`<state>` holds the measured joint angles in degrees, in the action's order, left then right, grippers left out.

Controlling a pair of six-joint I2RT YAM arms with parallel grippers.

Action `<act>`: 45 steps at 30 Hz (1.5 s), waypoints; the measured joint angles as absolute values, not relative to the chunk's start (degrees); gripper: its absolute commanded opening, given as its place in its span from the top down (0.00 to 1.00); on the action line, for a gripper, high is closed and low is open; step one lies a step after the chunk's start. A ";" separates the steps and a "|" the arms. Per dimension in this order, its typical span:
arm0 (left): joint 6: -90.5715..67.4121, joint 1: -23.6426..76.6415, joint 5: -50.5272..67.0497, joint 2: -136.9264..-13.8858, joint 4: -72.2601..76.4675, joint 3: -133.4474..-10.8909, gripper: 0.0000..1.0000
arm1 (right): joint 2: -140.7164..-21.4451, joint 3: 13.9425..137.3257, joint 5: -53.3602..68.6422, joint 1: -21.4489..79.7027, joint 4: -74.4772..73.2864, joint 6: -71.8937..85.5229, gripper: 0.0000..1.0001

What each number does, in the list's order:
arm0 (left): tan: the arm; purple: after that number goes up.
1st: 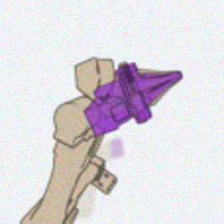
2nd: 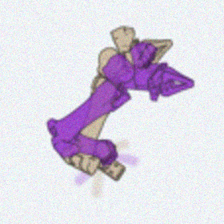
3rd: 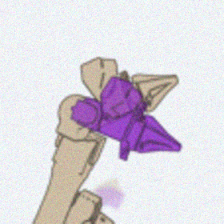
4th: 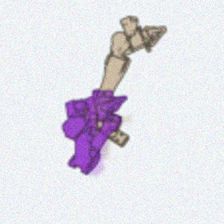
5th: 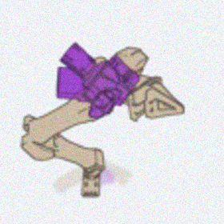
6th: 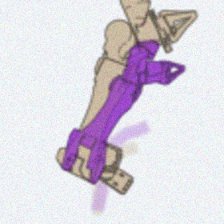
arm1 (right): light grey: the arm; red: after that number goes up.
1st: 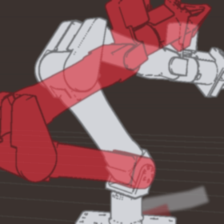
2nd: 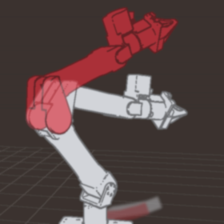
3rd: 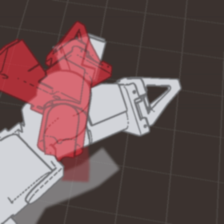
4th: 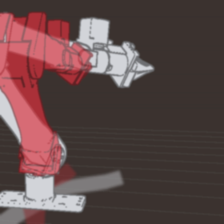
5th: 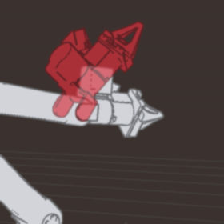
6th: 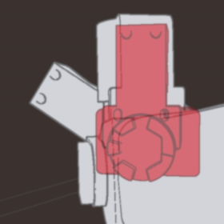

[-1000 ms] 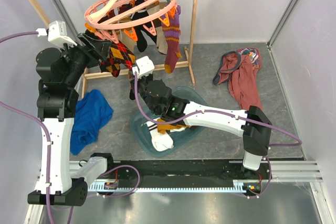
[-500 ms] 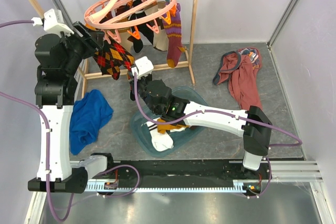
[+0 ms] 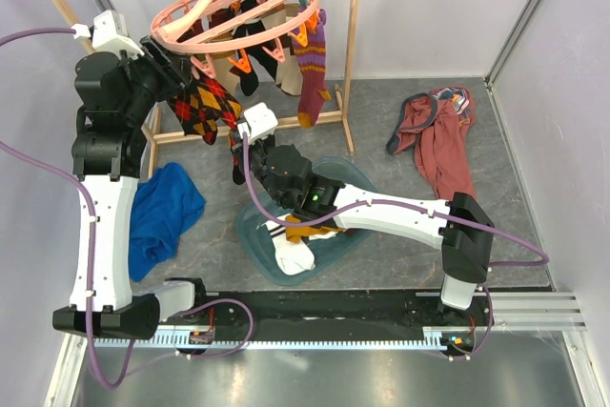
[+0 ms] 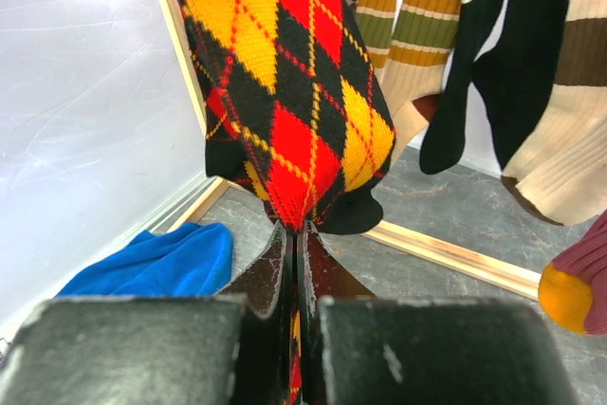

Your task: Remove the socks clipped to the hanger

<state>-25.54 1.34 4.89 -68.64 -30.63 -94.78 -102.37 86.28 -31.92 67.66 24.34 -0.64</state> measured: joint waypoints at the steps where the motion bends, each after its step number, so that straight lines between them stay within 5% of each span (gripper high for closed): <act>1: -25.45 1.34 4.99 -68.73 -30.33 -94.78 0.53 | -102.37 86.28 -31.86 67.66 24.34 -0.64 1.00; 4: -24.99 1.34 5.15 -68.79 -29.69 -94.89 0.81 | -102.37 86.28 -31.73 67.66 24.34 -0.64 1.00; 7: -24.23 1.34 5.50 -68.84 -28.77 -95.02 0.98 | -102.37 86.28 -31.70 67.66 24.27 -0.64 1.00; 16: -23.92 1.34 8.01 -68.84 -28.08 -95.04 0.98 | -101.12 85.10 -31.07 67.66 21.04 1.63 1.00; 23: -23.92 1.34 10.92 -67.68 -26.87 -93.54 0.86 | -94.15 78.85 -28.16 67.66 14.20 7.03 0.96; 36: -22.81 1.34 18.04 -60.51 -19.14 -81.80 0.47 | -79.50 58.24 -20.40 67.66 6.55 21.12 0.90; 45: -19.51 1.34 16.34 -50.39 -15.31 -66.94 0.41 | -76.51 53.47 -21.54 67.64 -0.56 25.52 0.75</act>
